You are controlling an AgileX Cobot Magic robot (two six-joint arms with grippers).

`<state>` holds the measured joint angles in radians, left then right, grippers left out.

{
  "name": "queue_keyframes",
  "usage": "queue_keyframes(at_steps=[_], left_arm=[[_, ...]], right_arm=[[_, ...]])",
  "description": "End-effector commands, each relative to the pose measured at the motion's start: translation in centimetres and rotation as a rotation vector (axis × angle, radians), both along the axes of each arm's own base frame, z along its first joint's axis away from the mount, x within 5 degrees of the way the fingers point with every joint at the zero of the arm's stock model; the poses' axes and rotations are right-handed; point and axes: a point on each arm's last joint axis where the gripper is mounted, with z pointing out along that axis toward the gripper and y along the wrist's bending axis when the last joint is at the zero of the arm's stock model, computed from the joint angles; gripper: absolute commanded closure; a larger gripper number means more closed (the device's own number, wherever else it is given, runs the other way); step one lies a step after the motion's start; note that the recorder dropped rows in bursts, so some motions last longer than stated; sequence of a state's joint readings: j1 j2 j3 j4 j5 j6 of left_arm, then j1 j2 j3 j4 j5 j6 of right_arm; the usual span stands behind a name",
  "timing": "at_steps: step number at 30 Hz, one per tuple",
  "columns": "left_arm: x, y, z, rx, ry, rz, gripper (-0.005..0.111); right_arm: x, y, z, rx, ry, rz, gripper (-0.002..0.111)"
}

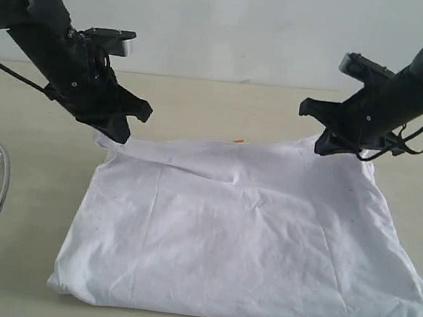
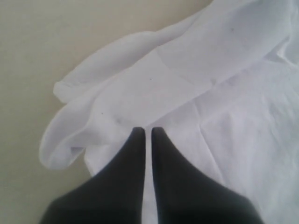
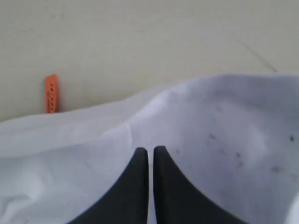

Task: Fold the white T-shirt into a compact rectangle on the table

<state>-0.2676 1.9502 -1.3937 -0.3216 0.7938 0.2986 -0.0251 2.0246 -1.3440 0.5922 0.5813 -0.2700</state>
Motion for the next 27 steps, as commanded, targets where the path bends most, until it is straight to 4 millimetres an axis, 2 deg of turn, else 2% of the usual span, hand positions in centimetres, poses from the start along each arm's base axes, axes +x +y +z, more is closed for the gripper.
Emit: queue_keyframes(at_steps=[1, 6, 12, 24, 27], left_arm=[[0.1, -0.1, 0.4, -0.011, -0.022, 0.000, 0.102], [0.0, -0.1, 0.4, -0.010, -0.011, -0.003, 0.102], [-0.1, -0.1, 0.4, -0.009, -0.003, -0.006, 0.102], [-0.1, -0.1, 0.4, -0.008, 0.004, -0.009, 0.102], [0.1, 0.0, 0.8, -0.009, -0.010, -0.007, 0.102]], right_arm=[[-0.7, -0.5, -0.4, -0.048, 0.004, 0.006, 0.108], [-0.7, -1.0, -0.6, -0.118, 0.003, 0.022, 0.108], [-0.9, -3.5, -1.2, -0.209, 0.044, -0.037, 0.108], [-1.1, -7.2, -1.8, -0.252, 0.057, -0.128, 0.108], [-1.3, -7.4, -1.6, -0.241, 0.071, -0.139, 0.108]])
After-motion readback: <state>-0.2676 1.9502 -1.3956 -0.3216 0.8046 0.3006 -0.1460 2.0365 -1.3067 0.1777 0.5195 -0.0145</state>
